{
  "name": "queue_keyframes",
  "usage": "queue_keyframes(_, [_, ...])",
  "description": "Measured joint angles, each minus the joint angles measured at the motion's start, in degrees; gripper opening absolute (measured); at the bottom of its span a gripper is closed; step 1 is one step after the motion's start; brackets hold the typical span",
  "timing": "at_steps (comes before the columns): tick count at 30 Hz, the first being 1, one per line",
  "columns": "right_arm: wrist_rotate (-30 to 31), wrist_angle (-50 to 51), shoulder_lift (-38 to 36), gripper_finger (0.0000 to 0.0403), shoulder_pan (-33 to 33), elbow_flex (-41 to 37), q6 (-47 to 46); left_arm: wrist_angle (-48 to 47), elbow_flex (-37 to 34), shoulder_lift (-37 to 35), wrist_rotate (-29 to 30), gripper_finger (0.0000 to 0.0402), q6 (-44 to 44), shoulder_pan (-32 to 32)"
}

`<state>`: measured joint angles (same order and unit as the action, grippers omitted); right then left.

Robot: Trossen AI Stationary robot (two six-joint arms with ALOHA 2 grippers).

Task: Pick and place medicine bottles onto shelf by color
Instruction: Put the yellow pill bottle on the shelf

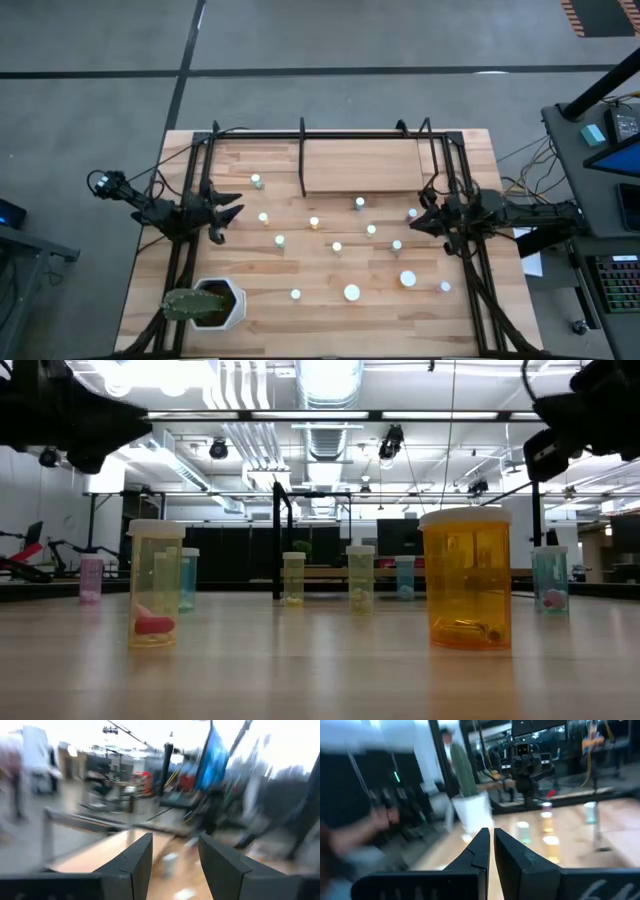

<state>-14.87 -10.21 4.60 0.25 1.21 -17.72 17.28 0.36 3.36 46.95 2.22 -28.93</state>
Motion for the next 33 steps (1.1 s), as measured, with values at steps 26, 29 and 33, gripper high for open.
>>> queue_keyframes(26, [16.5,-8.6,0.1,0.0018,0.0,0.0,-4.8,12.5,0.1,0.5,4.1,0.0143,18.3,0.0])
queue_keyframes(29, [16.5,-8.4,0.1,0.0018,-0.1,0.0,-4.7,11.9,1.9,2.0,3.2,0.0143,14.7,0.0])
queue_keyframes(33, [20.8,-8.3,0.1,0.0018,-0.1,0.0,1.2,12.4,6.0,6.1,2.9,0.0143,9.6,0.0])
